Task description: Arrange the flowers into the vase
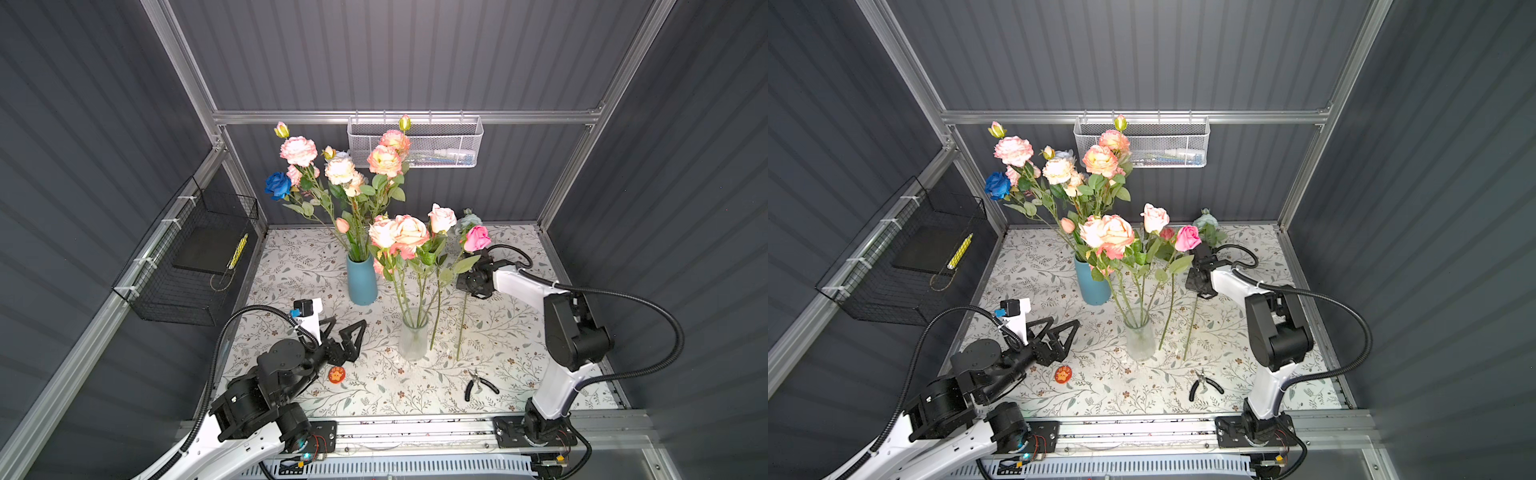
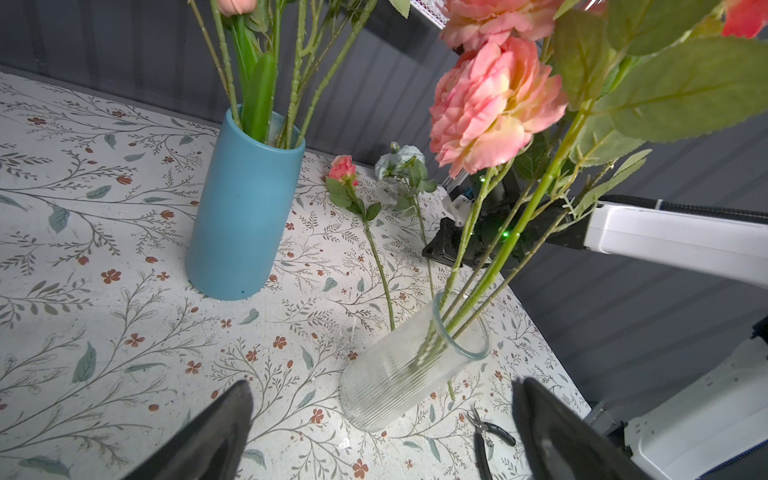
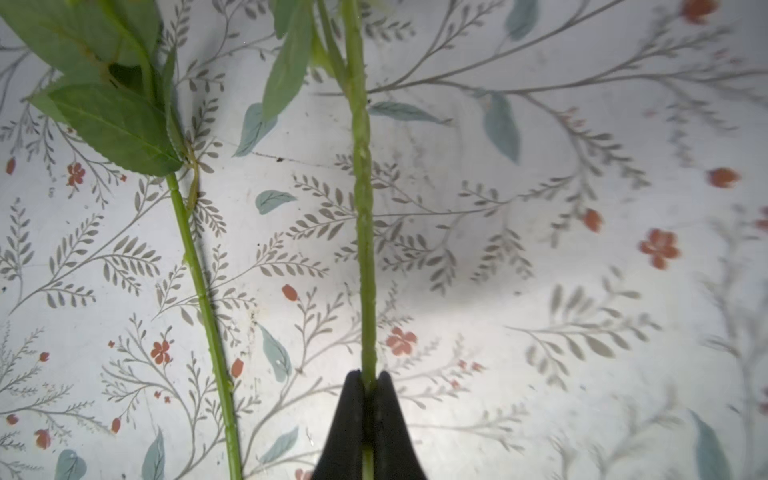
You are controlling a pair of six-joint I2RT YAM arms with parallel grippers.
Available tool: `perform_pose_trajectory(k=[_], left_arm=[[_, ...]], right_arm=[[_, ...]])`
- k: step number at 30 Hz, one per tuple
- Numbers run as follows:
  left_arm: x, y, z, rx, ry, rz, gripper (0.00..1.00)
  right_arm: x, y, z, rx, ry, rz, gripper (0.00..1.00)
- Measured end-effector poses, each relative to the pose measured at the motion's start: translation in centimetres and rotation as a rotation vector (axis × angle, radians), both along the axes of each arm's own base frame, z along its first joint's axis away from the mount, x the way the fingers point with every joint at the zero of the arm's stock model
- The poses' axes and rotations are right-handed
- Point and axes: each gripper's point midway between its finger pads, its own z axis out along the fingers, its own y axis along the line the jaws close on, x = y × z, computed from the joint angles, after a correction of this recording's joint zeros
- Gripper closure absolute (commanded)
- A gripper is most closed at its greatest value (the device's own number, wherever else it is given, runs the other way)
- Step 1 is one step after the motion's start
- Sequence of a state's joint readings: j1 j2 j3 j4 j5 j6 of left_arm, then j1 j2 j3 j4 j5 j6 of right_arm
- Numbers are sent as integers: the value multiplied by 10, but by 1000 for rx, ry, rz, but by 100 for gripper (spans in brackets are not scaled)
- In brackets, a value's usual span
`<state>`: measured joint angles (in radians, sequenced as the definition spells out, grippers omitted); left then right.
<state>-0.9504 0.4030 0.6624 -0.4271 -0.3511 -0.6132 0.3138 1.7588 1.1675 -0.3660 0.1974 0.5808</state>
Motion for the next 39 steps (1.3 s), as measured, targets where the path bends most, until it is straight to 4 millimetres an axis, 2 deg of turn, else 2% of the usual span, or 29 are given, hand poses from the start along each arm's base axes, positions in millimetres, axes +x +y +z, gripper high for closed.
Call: perform_pose_trajectory(k=[6,9,12,17,20,23,26,29,34,39], left_arm=[[-1,2,12,-16,-17,-1,0],[-3,3,25,-30,-38,-7,0],[-6,5,42,-45,-66,-18,0],[-12,5,71,-69,-115,-54,0],[-17,3,85,-79,-140,-84,0],[-22,1,98,-87,-166,-120,0],[-28,-4,113,-104,-196,-166,0],[-35,-10,129,-119,-223,-218,0],[-43,-24,143,-135,-251,-304,3],[-47,-45,142,-127,-243,-398,15]], right_arm=[[-34,-25,53,36,-162,-73,100],[-54,-30,94,93,-289,-74,100],[-78,-30,144,159,-445,-52,100],[-133,-16,238,289,-757,78,100],[-171,-4,280,363,-909,201,100],[-201,14,313,441,-1000,347,100],[-217,38,335,507,-1010,492,100],[-228,71,348,569,-979,636,100],[-256,132,351,630,-897,877,100],[-283,189,353,652,-839,1063,100]])
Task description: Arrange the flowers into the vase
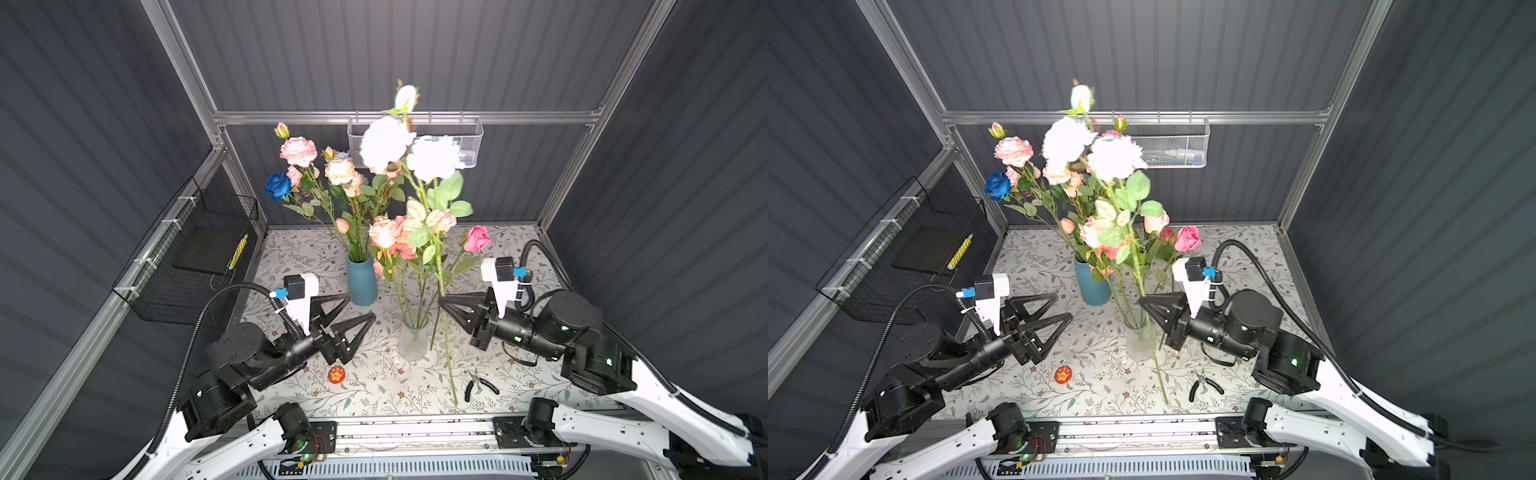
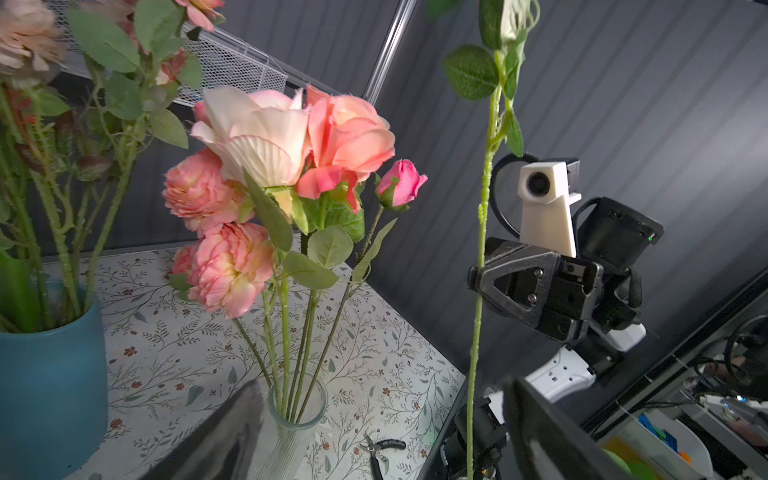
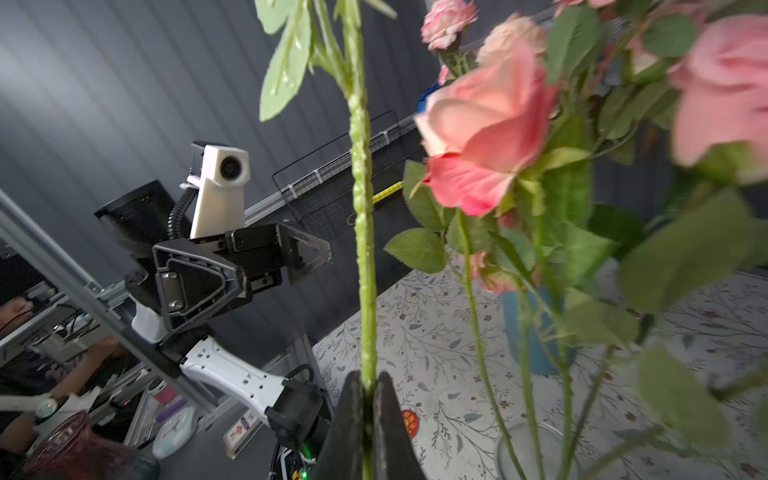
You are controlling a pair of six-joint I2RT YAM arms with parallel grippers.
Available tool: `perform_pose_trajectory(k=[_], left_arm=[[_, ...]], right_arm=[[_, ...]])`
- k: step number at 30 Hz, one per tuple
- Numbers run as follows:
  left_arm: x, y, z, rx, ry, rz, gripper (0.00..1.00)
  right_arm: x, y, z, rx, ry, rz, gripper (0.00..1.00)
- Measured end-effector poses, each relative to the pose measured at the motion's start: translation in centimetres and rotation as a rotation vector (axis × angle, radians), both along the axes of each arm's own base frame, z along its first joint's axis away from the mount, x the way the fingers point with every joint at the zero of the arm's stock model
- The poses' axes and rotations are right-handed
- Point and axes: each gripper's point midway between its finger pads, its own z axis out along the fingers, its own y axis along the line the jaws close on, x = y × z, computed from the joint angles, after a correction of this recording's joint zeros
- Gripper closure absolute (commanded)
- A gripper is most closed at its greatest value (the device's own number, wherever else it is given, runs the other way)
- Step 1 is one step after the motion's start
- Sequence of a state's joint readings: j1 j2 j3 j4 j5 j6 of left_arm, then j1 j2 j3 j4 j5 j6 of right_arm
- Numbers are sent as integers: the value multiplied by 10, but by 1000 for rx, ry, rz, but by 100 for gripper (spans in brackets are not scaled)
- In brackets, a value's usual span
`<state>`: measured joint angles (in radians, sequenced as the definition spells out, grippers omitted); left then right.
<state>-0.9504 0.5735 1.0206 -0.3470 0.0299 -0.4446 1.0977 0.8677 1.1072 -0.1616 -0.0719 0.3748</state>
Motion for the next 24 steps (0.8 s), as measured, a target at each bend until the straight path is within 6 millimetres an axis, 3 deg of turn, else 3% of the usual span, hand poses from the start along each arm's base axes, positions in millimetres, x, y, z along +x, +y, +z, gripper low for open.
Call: perform_pose_trajectory(k=[5,8,13,24], left_arm=[[-4,-15,-2,15,0,-71,25],[-7,-17,1,5,-9,-91,30],[-9,-18,5,-4,-26,-105,41],[-8,-25,3,12,-33,-121,78]], right_arm=[[-11,48,-9,-48,-9,93,100],[-12,63,-15,-68,-10,116,100],[-15,74,-18,-71,-11,145,100],[-24,91,-27,-103,-8,210,100]])
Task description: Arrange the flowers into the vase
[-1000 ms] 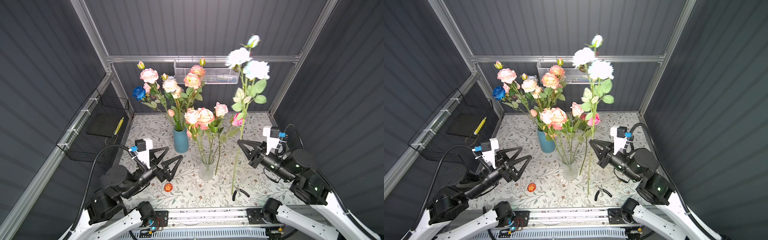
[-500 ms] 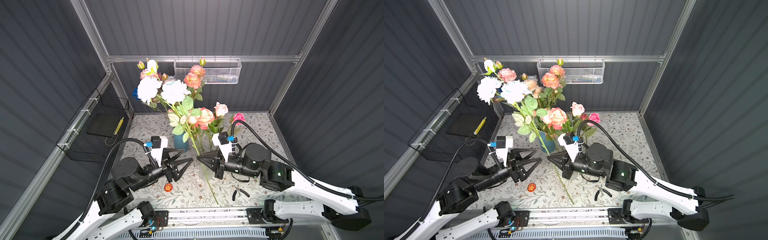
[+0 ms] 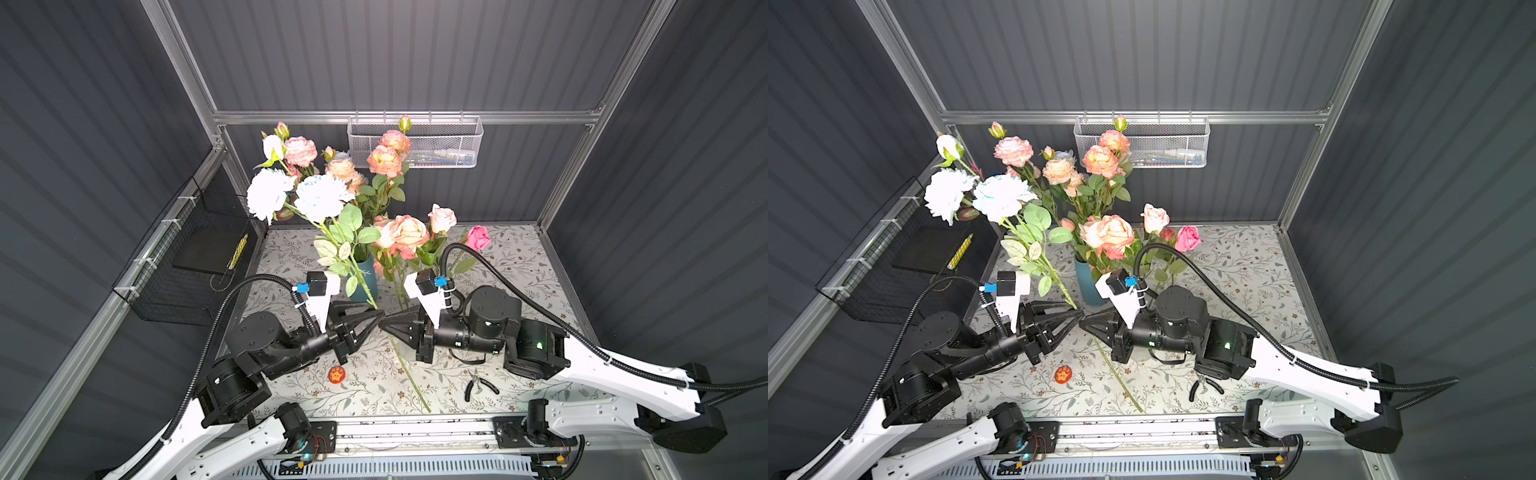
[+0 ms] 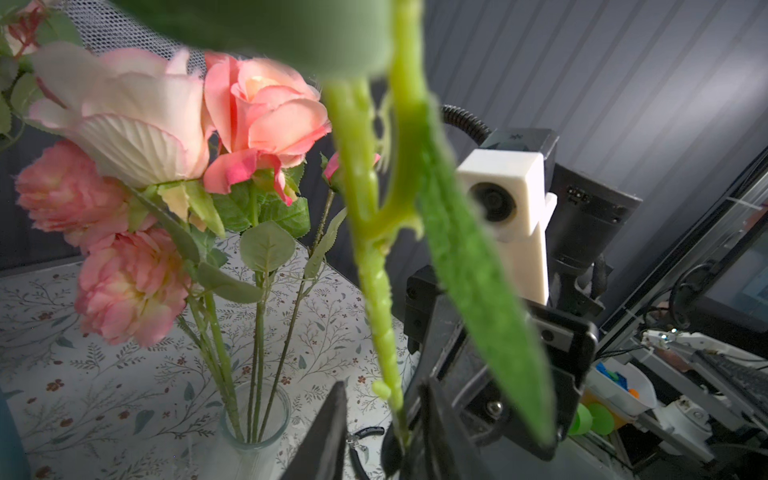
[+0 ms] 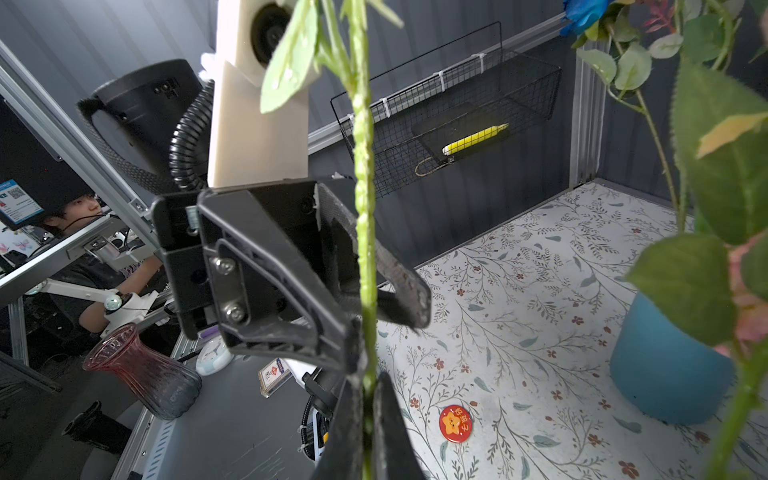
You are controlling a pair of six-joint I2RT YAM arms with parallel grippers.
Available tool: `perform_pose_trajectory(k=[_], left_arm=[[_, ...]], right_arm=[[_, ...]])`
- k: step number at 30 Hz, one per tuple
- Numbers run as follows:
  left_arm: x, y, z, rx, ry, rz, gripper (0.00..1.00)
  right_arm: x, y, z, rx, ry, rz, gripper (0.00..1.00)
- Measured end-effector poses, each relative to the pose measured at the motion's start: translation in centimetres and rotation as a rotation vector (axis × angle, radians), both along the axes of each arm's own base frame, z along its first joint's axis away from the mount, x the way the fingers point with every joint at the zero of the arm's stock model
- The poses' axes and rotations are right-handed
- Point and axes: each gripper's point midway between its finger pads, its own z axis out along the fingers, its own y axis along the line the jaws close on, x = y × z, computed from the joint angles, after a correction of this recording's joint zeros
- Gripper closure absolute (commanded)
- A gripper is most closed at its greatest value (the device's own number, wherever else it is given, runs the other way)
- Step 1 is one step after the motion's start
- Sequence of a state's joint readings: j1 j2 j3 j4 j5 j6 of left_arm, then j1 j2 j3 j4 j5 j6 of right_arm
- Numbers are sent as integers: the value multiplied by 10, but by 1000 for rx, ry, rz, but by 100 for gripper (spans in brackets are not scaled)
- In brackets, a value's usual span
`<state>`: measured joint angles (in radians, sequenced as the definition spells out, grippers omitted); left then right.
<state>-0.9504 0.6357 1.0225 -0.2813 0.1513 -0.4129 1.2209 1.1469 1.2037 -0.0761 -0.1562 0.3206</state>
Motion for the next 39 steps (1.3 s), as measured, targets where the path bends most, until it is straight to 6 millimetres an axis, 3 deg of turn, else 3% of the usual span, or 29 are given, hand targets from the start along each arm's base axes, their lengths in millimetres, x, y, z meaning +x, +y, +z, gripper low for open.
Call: perform_pose_trajectory(k=[2,4,5,9,11,15,20,25,33,39], left_arm=[[0,0,1,-3,-3,1,86],[1,0,1,-2,1,5,100],[1,-1,2,-5,1,3,100],[2,-1,5,-4,-11,4,100],[3,0,7,-8,-19,18,100],[9,7,23,-34,-68,67,100],[17,13,51,-69,-164,134,100],[31,-1,78,-79,-245,164,100],[55,-30,81,-16,-310,186,100],[65,-36,76,24,-337,212,100]], right_arm=[[0,3,-4,-11,4,6,100],[-1,4,-5,-13,1,13,100],[-1,4,-5,-14,-4,13,95],[1,1,-3,-12,-6,-5,60],[3,-8,-2,-11,-18,-33,54],[7,-43,11,26,-64,-127,51],[10,-104,47,141,-129,-265,50],[11,-146,70,217,-162,-360,50],[17,-154,60,181,-166,-406,51],[17,-157,56,168,-168,-413,51]])
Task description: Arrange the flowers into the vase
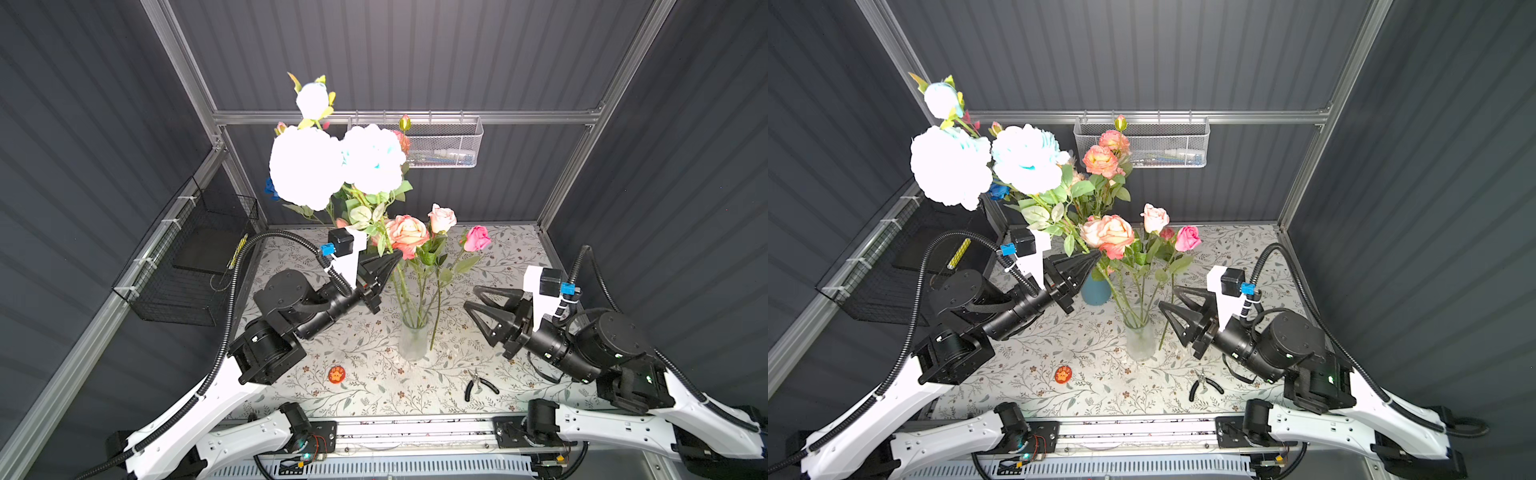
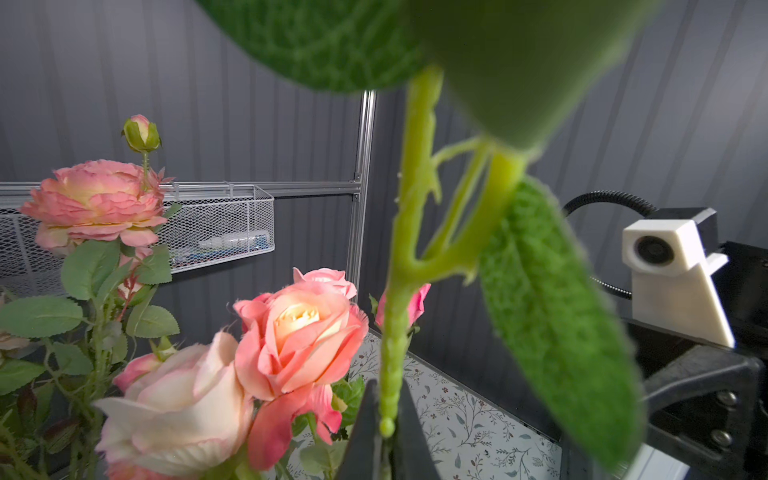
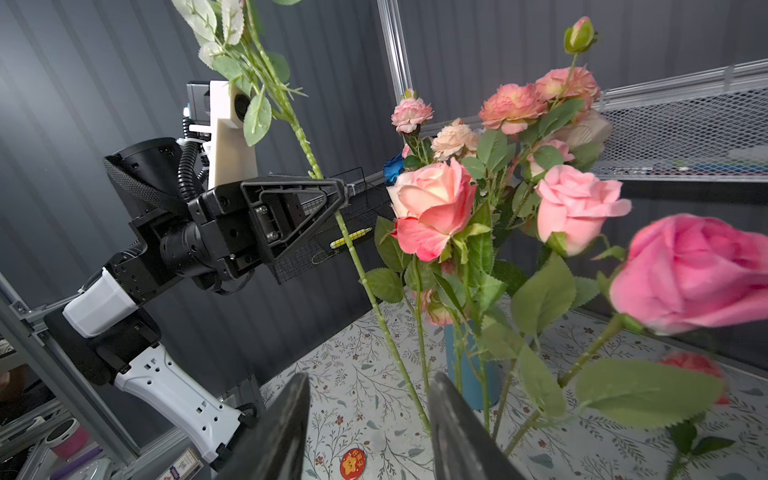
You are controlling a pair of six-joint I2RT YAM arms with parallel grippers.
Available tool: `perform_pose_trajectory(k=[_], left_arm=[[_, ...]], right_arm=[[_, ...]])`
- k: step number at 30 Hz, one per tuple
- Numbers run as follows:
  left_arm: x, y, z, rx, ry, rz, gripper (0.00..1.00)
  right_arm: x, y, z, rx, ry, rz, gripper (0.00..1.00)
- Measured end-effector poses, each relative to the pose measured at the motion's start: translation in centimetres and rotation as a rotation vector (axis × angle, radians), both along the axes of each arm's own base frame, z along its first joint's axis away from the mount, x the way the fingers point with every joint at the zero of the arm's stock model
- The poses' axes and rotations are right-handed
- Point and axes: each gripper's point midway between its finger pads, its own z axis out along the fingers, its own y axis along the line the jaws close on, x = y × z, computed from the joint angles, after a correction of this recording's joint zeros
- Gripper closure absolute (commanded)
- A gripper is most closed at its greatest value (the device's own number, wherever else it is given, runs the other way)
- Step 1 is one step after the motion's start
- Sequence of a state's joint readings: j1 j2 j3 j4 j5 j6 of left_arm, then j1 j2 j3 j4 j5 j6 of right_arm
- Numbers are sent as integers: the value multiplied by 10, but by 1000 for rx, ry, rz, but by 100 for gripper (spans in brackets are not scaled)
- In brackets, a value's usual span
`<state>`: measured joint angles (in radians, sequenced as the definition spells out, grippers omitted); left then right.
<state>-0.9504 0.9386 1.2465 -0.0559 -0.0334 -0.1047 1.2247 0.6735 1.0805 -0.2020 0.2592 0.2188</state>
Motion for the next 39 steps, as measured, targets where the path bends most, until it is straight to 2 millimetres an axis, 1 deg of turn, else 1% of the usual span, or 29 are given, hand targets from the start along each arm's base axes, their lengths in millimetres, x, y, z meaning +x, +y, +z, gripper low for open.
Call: perform_pose_trajectory(k=[5,8,11,14,15,16,18,19,21,22,24,25,26,29,33,35,39], left_arm=[[6,-3,-5,19,0,23,100],[9,-4,-12,29,8,32,100],[12,-6,-28,52,33,39,100],[17,-10,-52,89,84,43,100],[18,-12,-61,102,105,44,94],[20,-13,-70,116,126,47,79],[21,-14,-84,134,164,51,43],[22,-13,-89,142,182,55,31],[22,-12,-95,143,210,60,19],[21,-11,-95,139,218,60,14],[19,-8,-92,118,231,58,9],[17,-6,-89,106,234,55,2],[16,-4,-86,94,234,52,0],[9,1,-75,55,239,32,0],[0,9,-63,7,238,11,0],[-6,16,-55,-24,233,3,0],[-22,38,-38,-104,209,-7,0]], right_arm=[[-1,-4,-2,3,-1,-3,51],[0,-5,-4,0,1,-7,51],[1,-5,-9,-7,6,-15,51],[2,-6,-15,-15,10,-23,50],[2,-6,-16,-16,12,-25,50],[3,-6,-18,-18,15,-29,50],[4,-7,-21,-20,20,-34,50],[4,-7,-22,-21,21,-36,50],[5,-6,-24,-24,27,-40,48],[6,-6,-24,-24,31,-42,46],[7,-4,-27,-27,41,-44,42],[7,-3,-29,-29,48,-46,41],[8,-2,-31,-34,55,-49,40],[12,3,-45,-60,82,-57,36],[16,8,-74,-113,140,-72,33],[18,9,-89,-139,171,-85,32],[23,9,-125,-192,241,-118,31]])
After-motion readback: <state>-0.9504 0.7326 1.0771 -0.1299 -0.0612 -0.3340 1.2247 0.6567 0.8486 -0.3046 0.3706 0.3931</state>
